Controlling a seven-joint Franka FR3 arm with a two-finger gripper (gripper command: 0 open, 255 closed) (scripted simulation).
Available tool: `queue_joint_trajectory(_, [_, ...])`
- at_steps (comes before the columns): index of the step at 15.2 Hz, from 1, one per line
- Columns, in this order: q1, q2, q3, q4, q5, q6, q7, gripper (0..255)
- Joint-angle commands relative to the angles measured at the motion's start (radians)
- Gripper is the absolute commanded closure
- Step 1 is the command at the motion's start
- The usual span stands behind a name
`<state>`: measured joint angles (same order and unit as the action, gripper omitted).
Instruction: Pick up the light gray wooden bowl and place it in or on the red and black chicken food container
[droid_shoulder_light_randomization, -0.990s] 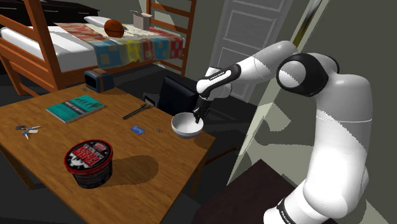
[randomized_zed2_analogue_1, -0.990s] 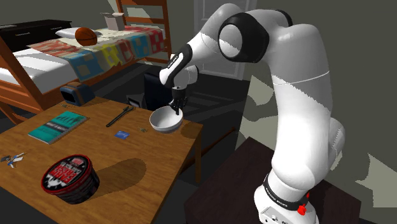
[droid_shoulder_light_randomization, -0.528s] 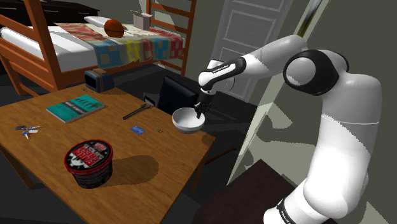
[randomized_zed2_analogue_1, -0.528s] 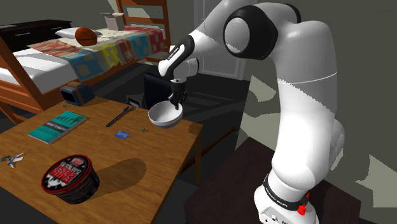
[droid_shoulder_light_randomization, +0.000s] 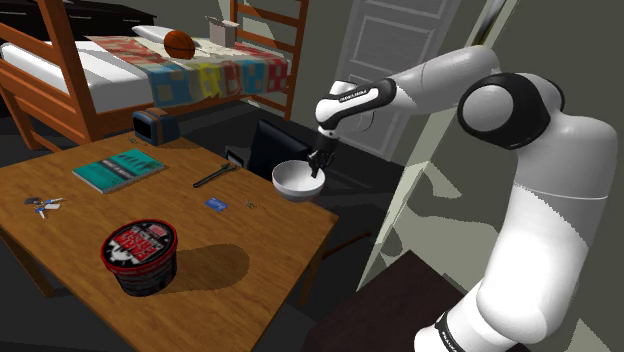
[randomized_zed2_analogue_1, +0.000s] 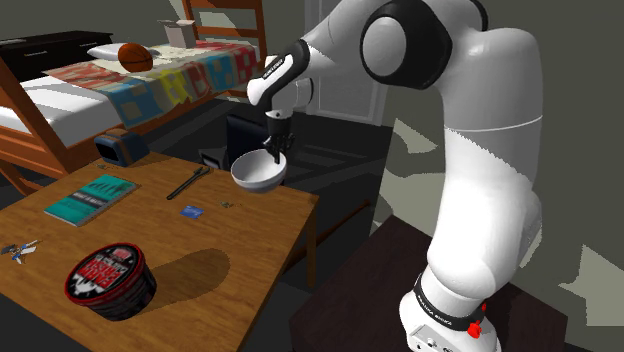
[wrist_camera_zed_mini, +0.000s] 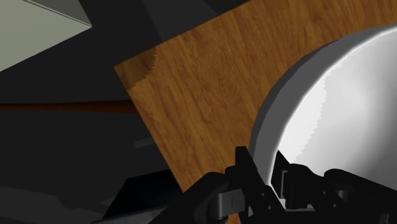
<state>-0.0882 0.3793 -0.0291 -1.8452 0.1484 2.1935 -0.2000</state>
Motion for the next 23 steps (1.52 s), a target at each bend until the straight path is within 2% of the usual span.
queue_joint_trajectory(1, [0.0, -0.011, -0.001, 0.014, -0.002, -0.024, 0.004, 255])
queue_joint_trajectory(8, [0.001, -0.053, -0.003, 0.049, -0.01, -0.101, 0.015, 255])
queue_joint_trajectory(16, [0.117, -0.046, 0.052, 0.068, -0.027, -0.093, 0.192, 255])
queue_joint_trajectory(23, [0.219, 0.004, 0.095, 0.148, -0.048, -0.107, 0.347, 255])
